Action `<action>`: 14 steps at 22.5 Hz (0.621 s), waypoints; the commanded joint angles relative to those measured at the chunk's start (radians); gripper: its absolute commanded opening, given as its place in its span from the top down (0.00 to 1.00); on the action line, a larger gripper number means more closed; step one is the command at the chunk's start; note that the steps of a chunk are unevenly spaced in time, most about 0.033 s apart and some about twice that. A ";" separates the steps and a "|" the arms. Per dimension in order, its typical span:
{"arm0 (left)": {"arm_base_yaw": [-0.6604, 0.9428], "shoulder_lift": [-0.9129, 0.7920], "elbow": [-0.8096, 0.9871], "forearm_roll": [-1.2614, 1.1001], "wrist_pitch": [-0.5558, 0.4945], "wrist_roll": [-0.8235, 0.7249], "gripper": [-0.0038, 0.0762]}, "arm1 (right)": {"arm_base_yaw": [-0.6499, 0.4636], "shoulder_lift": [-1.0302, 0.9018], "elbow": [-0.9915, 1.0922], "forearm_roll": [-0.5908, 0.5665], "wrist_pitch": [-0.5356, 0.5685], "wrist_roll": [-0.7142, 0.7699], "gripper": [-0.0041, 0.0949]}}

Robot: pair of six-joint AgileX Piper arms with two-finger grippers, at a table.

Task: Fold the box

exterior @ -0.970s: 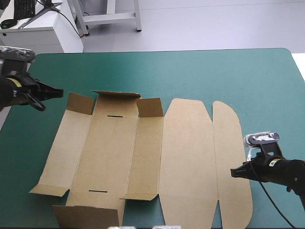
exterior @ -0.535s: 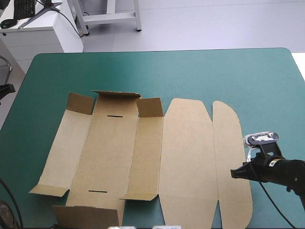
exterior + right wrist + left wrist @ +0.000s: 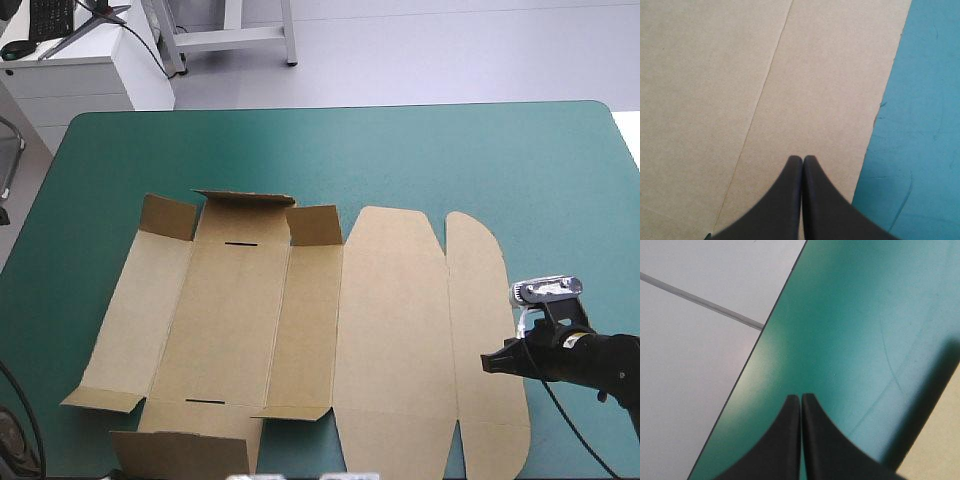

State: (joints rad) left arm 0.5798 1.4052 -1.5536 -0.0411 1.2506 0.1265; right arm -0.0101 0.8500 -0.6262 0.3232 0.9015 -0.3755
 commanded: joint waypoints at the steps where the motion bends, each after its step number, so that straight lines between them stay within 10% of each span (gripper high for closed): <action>1: 0.000 -0.032 -0.022 0.011 0.034 -0.002 0.96 | 0.002 -0.010 -0.023 0.020 -0.032 -0.013 0.98; 4: 0.000 -0.032 -0.022 -0.001 0.034 0.033 0.87 | 0.002 -0.010 -0.023 0.020 -0.032 -0.021 0.98; 10: 0.000 -0.032 -0.022 -0.006 0.021 0.029 0.32 | 0.002 -0.010 -0.023 0.020 -0.034 -0.021 0.98; 14: 0.000 -0.032 -0.010 -0.025 0.018 0.014 0.32 | 0.002 -0.010 -0.023 0.020 -0.034 -0.023 0.98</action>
State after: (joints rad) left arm 0.5798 1.4052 -1.5523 -0.0426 1.2496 0.1517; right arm -0.0093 0.8500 -0.6262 0.3259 0.9015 -0.3867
